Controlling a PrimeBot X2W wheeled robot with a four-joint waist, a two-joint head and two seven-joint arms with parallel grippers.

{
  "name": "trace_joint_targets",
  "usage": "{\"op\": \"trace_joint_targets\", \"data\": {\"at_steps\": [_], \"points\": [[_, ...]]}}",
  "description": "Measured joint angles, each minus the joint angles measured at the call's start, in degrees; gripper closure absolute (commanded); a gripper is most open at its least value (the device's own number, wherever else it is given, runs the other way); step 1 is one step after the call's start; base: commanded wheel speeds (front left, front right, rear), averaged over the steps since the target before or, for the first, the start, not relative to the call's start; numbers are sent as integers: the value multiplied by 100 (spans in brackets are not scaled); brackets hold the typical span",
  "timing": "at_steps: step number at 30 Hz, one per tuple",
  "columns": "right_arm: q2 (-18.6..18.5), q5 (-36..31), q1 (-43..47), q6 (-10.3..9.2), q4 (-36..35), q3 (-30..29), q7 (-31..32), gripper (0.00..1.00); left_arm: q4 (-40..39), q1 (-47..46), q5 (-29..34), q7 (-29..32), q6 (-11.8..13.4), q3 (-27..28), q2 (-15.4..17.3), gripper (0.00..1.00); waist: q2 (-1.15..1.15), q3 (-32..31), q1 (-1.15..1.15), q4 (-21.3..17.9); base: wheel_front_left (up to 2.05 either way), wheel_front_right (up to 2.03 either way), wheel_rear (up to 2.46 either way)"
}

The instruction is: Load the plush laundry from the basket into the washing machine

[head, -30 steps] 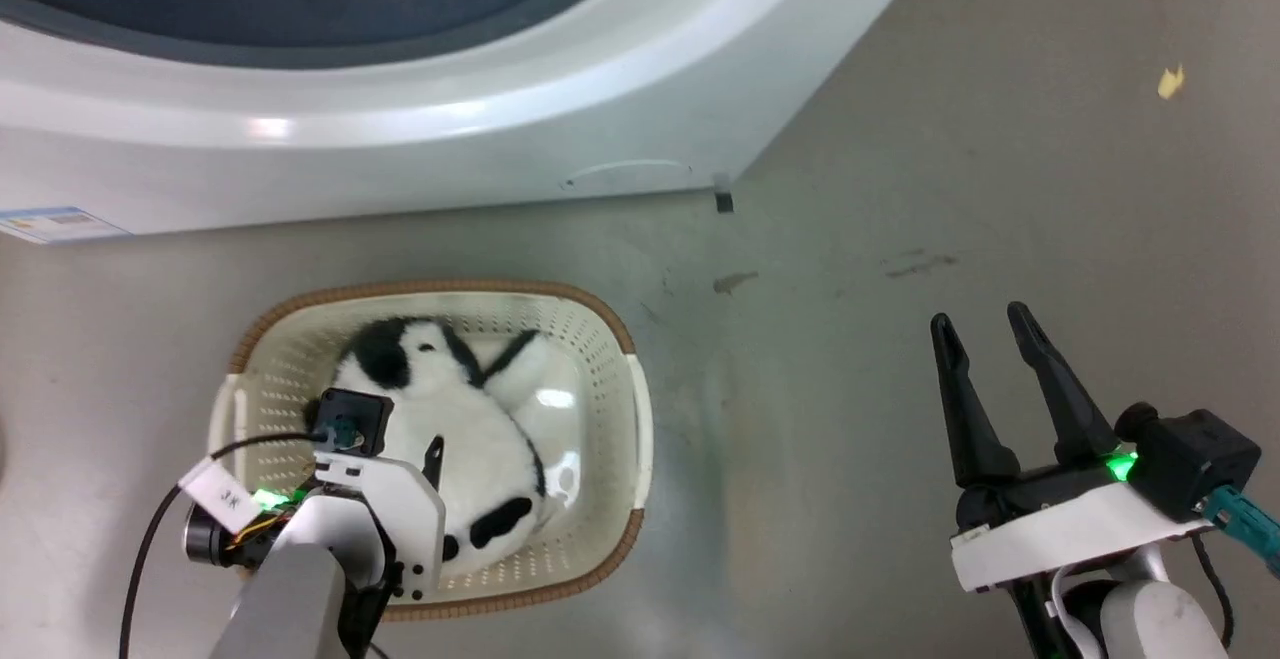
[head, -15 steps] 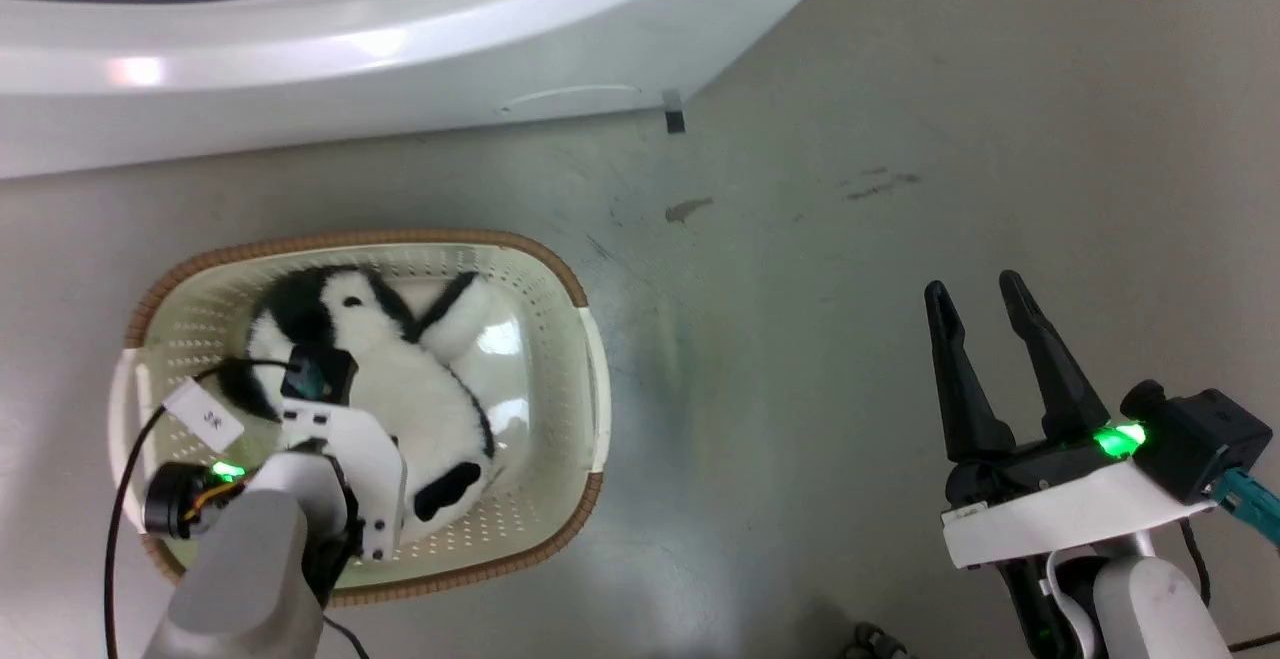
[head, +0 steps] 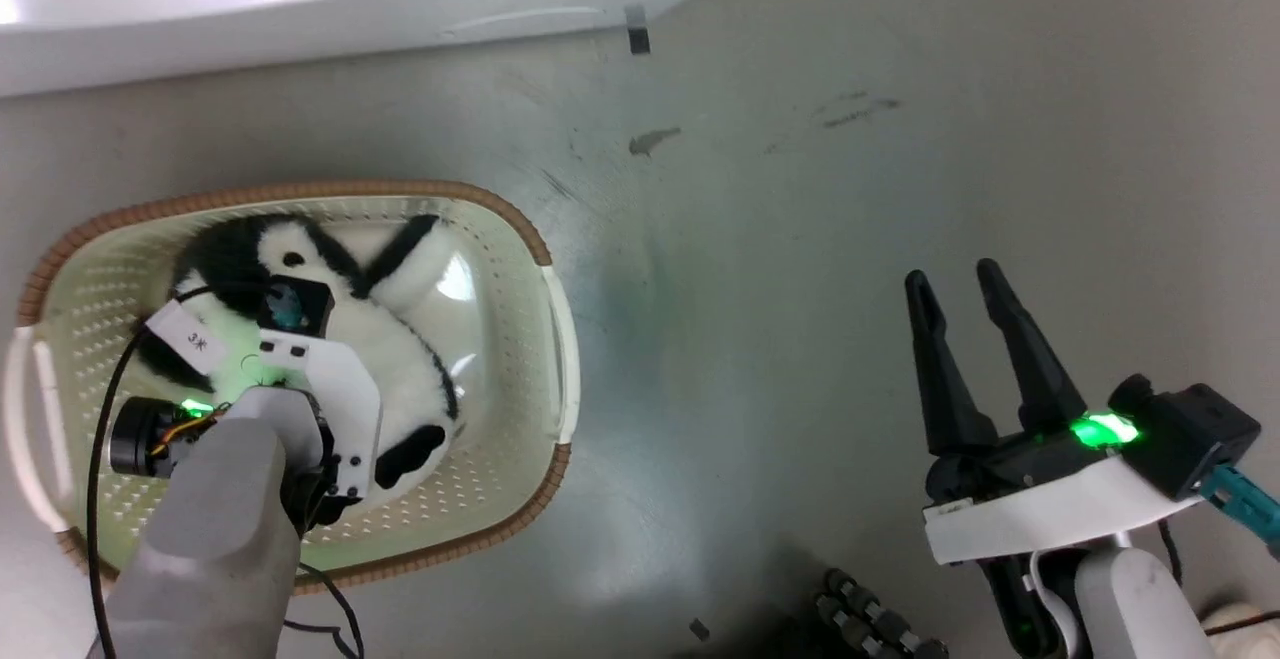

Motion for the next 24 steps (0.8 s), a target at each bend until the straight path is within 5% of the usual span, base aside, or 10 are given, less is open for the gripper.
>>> {"op": "trace_joint_targets", "data": {"at_steps": [1, 2, 12, 24], "points": [[0, 0, -8, 0, 16, 23, -5, 0, 48, -33, -14, -8, 0, -18, 16, 62, 0, 41, 0, -28, 0, 0, 0], [1, 1, -18, 0, 41, 46, -15, 0, 100, -60, -43, -32, -1, -31, 42, 100, 0, 72, 0, -63, 0, 0, 0], [1, 136, -142, 0, 96, -18, -120, 0, 656, -259, -256, -335, 115, -140, 140, 100, 0, 83, -1, -364, 0, 0, 0], [1, -270, -70, 0, 94, -459, -250, 0, 1139, -74, -559, -1527, -321, -426, -338, 100, 0, -934, 0, 29, 0, 0, 0]]}}
